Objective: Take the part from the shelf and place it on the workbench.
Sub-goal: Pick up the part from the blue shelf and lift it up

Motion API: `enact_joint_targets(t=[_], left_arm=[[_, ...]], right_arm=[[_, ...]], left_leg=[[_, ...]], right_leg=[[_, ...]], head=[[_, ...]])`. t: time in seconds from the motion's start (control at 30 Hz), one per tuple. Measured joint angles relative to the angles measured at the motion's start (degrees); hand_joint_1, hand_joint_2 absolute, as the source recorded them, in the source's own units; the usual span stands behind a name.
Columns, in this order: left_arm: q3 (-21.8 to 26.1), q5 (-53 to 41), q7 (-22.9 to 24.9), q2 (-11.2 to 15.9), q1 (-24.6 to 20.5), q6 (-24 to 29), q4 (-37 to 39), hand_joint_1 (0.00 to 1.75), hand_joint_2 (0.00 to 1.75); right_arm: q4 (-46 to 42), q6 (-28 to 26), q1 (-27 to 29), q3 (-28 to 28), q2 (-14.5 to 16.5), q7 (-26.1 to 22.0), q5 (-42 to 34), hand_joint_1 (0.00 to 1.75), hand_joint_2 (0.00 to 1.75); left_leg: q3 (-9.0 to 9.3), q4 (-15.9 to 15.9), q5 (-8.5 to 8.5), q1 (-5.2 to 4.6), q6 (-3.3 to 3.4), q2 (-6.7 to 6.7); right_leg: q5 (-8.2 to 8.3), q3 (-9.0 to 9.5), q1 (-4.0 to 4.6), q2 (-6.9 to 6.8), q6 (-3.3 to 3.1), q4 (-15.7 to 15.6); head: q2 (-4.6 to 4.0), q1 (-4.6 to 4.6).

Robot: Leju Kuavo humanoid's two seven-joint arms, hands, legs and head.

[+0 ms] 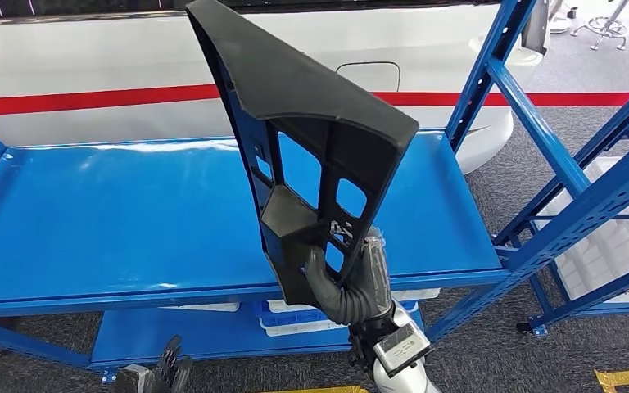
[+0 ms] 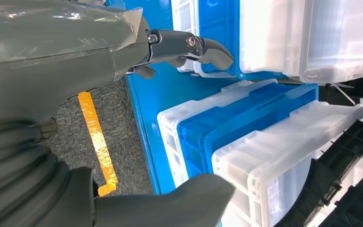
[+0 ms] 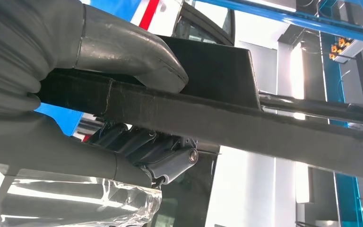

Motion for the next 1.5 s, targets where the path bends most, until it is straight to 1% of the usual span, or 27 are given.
enact_joint_targets(t=[0.33,0.37,0.47,0.5,0.53,0.6,0.63,0.67,0.7,0.77,0.8,0.83,0.9,0.97,1.0,1.03,1.1,1.13,1.17,1.2,1.23,1.27,1.3,1.33,1.37,1.43,1.5], left_arm=[[0.15,-0.66,0.00,0.00,-1.15,1.54,1.42,0.00,1.75],[0.17,-0.63,0.00,0.01,-1.25,1.47,1.55,0.00,1.75],[0.30,-0.56,0.00,0.02,-1.69,1.15,1.93,0.00,1.75],[0.33,-0.57,0.00,0.00,-1.86,1.10,2.04,0.00,1.75],[0.33,-0.60,0.00,-0.02,-2.03,1.09,2.17,0.00,1.75],[0.35,-0.62,0.00,-0.02,-2.23,1.07,2.44,0.00,1.75],[0.37,-0.62,0.00,-0.01,-2.26,1.06,2.61,0.00,1.75],[0.38,-0.62,0.00,-0.01,-2.26,1.04,2.78,0.00,1.75],[0.40,-0.61,0.00,0.00,-2.26,1.04,2.93,0.00,1.75],[0.43,-0.61,0.00,0.02,-2.31,1.02,3.19,0.00,1.75],[0.46,-0.61,0.00,0.04,-2.36,1.01,3.27,0.00,1.75],[0.49,-0.61,0.00,0.07,-2.43,0.99,3.33,0.00,1.75],[0.56,-0.62,0.01,0.11,-2.51,0.98,3.39,0.00,1.75],[0.68,-0.63,0.02,0.11,-2.47,0.99,3.46,0.00,1.75],[0.76,-0.63,0.01,0.12,-2.42,1.00,3.49,0.00,1.75],[0.83,-0.62,0.01,0.13,-2.40,1.00,3.51,0.00,1.75],[0.90,-0.60,0.00,0.13,-2.41,0.99,3.52,0.00,1.75],[0.93,-0.58,0.00,0.13,-2.40,0.98,3.54,0.00,1.75],[0.98,-0.57,0.01,0.13,-2.38,0.97,3.55,0.00,1.75],[1.04,-0.56,0.01,0.13,-2.36,0.96,3.56,0.00,1.75],[1.09,-0.54,0.01,0.13,-2.36,0.95,3.57,0.00,1.75],[1.14,-0.52,0.01,0.13,-2.40,0.93,3.57,0.00,1.75],[1.19,-0.50,0.01,0.21,-2.50,0.92,3.56,0.00,1.75],[1.21,-0.48,0.00,0.28,-2.59,0.90,3.56,0.00,1.75],[1.25,-0.46,-0.01,0.36,-2.66,0.87,3.55,0.00,1.75],[1.29,-0.42,-0.02,0.44,-2.68,0.77,3.53,0.00,1.75],[1.36,-0.33,-0.02,0.40,-2.73,0.62,3.50,0.00,1.75]], right_arm=[[-2.63,-1.64,-0.53,0.08,-0.94,1.26,6.60,1.75,1.75],[-2.84,-1.63,-0.67,0.17,-1.05,1.43,6.85,1.75,1.75],[-3.45,-1.32,-1.05,0.58,-1.19,1.85,6.55,1.75,1.75],[-3.60,-1.13,-1.24,0.70,-1.21,1.92,6.22,1.75,1.75],[-3.69,-0.93,-1.41,0.77,-1.28,1.97,5.88,1.75,1.75],[-3.74,-0.49,-1.62,0.87,-1.48,2.01,5.23,1.75,1.75],[-3.73,-0.30,-1.61,0.88,-1.60,2.03,4.90,1.75,1.75],[-3.74,-0.13,-1.59,0.89,-1.70,2.03,4.55,1.75,1.75],[-3.74,0.00,-1.60,0.89,-1.79,2.03,4.19,1.75,1.75],[-3.80,0.30,-1.65,0.90,-1.86,2.03,3.56,1.75,1.75],[-3.86,0.45,-1.64,0.90,-1.86,2.06,3.35,1.75,1.75],[-3.97,0.59,-1.64,0.90,-1.86,2.09,3.19,1.75,1.75],[-4.15,0.75,-1.62,0.89,-1.81,2.16,3.02,1.75,1.75],[-4.27,0.77,-1.63,0.87,-1.74,2.20,2.90,1.75,1.75],[-4.34,0.78,-1.63,0.86,-1.72,2.20,2.85,1.75,1.75],[-4.42,0.80,-1.63,0.85,-1.70,2.21,2.81,1.75,1.75],[-4.57,0.84,-1.61,0.85,-1.65,2.24,2.79,1.75,1.75],[-4.62,0.87,-1.57,0.85,-1.63,2.26,2.78,1.75,1.75],[-4.63,0.89,-1.51,0.85,-1.62,2.28,2.78,1.75,1.75],[-4.64,0.92,-1.45,0.85,-1.62,2.31,2.78,1.75,1.75],[-4.67,0.93,-1.40,0.85,-1.62,2.32,2.78,1.75,1.75],[-4.73,0.93,-1.37,0.85,-1.61,2.33,2.78,1.75,1.75],[-4.83,0.93,-1.35,0.84,-1.58,2.33,2.78,1.75,1.75],[-4.93,0.93,-1.34,0.82,-1.55,2.34,2.79,1.75,1.75],[-5.02,0.94,-1.34,0.80,-1.49,2.34,2.79,1.75,1.75],[-5.12,0.97,-1.33,0.79,-1.39,2.36,2.81,1.75,1.75],[-5.19,1.00,-1.33,0.77,-1.39,2.34,2.83,1.75,1.75]], left_leg=[[0.00,0.00,0.00,-0.01,0.00,0.00],[-0.05,0.09,-0.09,-0.07,0.16,0.01],[0.59,-1.37,0.90,0.35,1.63,0.15],[0.91,-2.19,1.51,0.61,2.10,0.24],[1.07,-2.77,1.90,0.83,2.32,0.37],[0.82,-2.94,2.17,0.82,2.42,0.48],[0.61,-2.93,2.28,0.84,2.25,0.51],[0.40,-2.91,2.42,0.91,2.01,0.54],[0.18,-2.86,2.59,1.04,1.73,0.54],[-0.38,-2.39,2.81,1.41,0.90,0.48],[-0.74,-2.06,2.86,1.49,0.36,0.42],[-1.08,-1.54,2.89,1.47,-0.15,0.33],[-1.67,-0.75,3.08,1.40,-0.83,0.08],[-2.28,-0.02,2.81,1.81,-1.25,0.02],[-2.83,1.03,1.63,2.01,-1.42,0.13],[-3.72,3.25,-0.46,2.12,-1.53,0.23],[-5.98,10.34,-5.76,2.03,-1.44,0.37],[-6.82,13.85,-7.58,1.94,-1.30,0.36],[-6.92,15.93,-8.24,1.79,-0.99,0.36],[-6.01,16.03,-7.83,1.52,-0.47,0.34],[-4.05,13.98,-6.70,1.12,0.28,0.31],[-1.26,10.31,-5.58,0.55,1.27,0.27],[1.49,6.29,-5.19,0.06,2.31,0.30],[3.53,3.16,-4.94,-0.47,3.05,0.39],[4.69,1.21,-4.98,-0.96,3.57,0.45],[4.94,0.10,-4.21,-1.65,3.98,0.50],[4.94,-1.61,-2.44,-1.48,4.01,0.69]], right_leg=[[0.00,0.01,-0.01,0.00,0.01,0.00],[0.09,0.07,-0.29,-0.01,0.14,-0.19],[0.14,0.18,-0.68,-0.09,0.92,-0.44],[-0.74,-0.37,-0.50,-0.14,0.76,0.85],[-2.33,-1.47,-0.44,-0.18,0.32,3.42],[-5.89,-4.50,-0.68,-0.21,-0.35,10.59],[-6.96,-5.61,-0.89,-0.22,-0.24,13.44],[-7.14,-5.84,-1.14,-0.23,0.17,14.45],[-6.51,-5.08,-1.41,-0.25,0.80,13.51],[-4.04,-0.73,-2.14,-0.37,2.34,6.04],[-2.92,1.21,-2.13,-0.19,2.71,3.01],[-2.27,2.38,-2.16,0.01,2.80,0.87],[-2.01,2.17,-1.91,0.55,2.14,1.22],[-1.90,1.21,-2.07,0.54,1.23,1.58],[-1.62,0.80,-1.99,0.48,0.72,1.64],[-1.22,0.31,-1.85,0.41,0.07,1.64],[-0.43,-0.60,-1.22,0.25,-0.93,1.67],[-0.02,-1.14,-0.83,0.18,-1.27,1.71],[0.37,-1.66,-0.42,0.13,-1.49,1.73],[0.77,-2.17,0.00,0.11,-1.65,1.74],[1.16,-2.63,0.37,0.12,-1.77,1.74],[1.54,-3.01,0.67,0.14,-1.85,1.73],[1.91,-3.30,0.84,0.11,-1.83,1.70],[2.25,-3.44,0.77,0.03,-1.69,1.64],[2.57,-3.51,0.54,-0.10,-1.42,1.58],[3.33,-3.49,-0.01,-0.30,-0.58,1.26],[3.20,-4.05,0.12,-0.31,-0.10,1.54]], head=[[0.00,-0.01],[0.00,-0.01],[0.00,-0.06],[0.01,0.02],[0.01,0.17],[0.01,0.36],[0.00,0.38],[0.00,0.37],[0.00,0.39],[0.00,0.43],[0.00,0.52],[0.00,0.56],[0.00,0.43],[0.00,0.12],[0.00,-0.01],[0.00,-0.18],[0.00,-0.37],[0.00,-0.41],[0.00,-0.38],[0.00,-0.39],[0.00,-0.39],[0.00,-0.38],[0.00,-0.30],[0.00,-0.19],[0.00,-0.16],[0.00,-0.27],[0.01,-0.44]])
